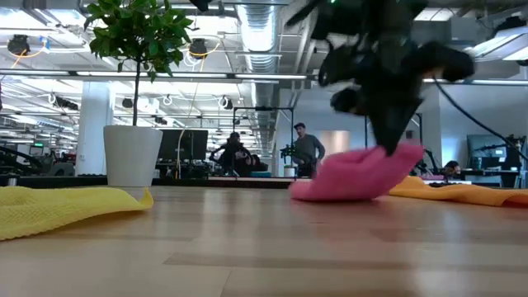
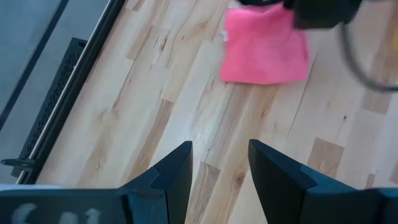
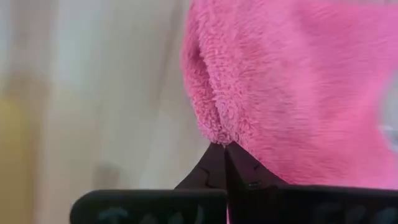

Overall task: Fold microfiber towels
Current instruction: Put the pink microfiber cloth into the bin

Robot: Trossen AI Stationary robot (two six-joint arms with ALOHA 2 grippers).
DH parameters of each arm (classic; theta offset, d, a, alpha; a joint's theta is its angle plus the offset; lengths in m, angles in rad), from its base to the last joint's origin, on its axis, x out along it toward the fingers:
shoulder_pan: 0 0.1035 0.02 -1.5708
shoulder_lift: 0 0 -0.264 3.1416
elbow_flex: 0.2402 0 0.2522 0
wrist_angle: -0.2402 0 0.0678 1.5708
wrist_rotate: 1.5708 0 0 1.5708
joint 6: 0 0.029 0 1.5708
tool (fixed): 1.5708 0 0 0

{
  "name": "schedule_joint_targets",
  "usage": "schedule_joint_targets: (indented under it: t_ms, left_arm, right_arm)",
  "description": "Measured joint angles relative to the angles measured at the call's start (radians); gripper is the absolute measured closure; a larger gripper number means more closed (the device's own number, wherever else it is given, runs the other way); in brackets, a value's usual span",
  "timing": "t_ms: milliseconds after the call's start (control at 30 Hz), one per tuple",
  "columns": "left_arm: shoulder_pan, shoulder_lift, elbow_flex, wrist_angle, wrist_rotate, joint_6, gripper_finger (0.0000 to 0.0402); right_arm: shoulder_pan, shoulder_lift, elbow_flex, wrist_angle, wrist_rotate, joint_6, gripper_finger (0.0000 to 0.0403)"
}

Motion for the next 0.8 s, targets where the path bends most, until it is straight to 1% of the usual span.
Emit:
schedule_joint_targets:
  t_ms: [67,200,367,533,667,800]
  left_arm:
    - [0.0,0.0,0.0,0.004,0.0,-0.005,0.0252]
    - [0.0,0.001,0.0,0.034,0.0,-0.006,0.0252]
    - [0.0,0.002,0.0,0.057,0.0,0.017,0.0252]
    - [0.0,0.002,-0.001,0.064,0.0,0.023,0.0252]
    - [0.0,0.002,-0.001,0.088,0.0,0.024,0.0252]
    - [0.0,0.002,-0.001,0.122,0.006,0.038,0.0252]
  right_arm:
    - [0.018,-0.041,0.002,-0.022,-0.008,0.004,0.0397]
    - [0.051,-0.116,0.002,-0.095,-0.021,0.065,0.04]
    - [0.113,-0.188,0.002,-0.21,-0.087,0.139,0.0399]
    - [0.213,-0.234,0.002,-0.263,-0.143,0.232,0.0401]
    - [0.312,-0.253,0.003,-0.272,-0.184,0.311,0.0401]
    - [0.385,-0.263,0.002,-0.269,-0.217,0.396,0.0399]
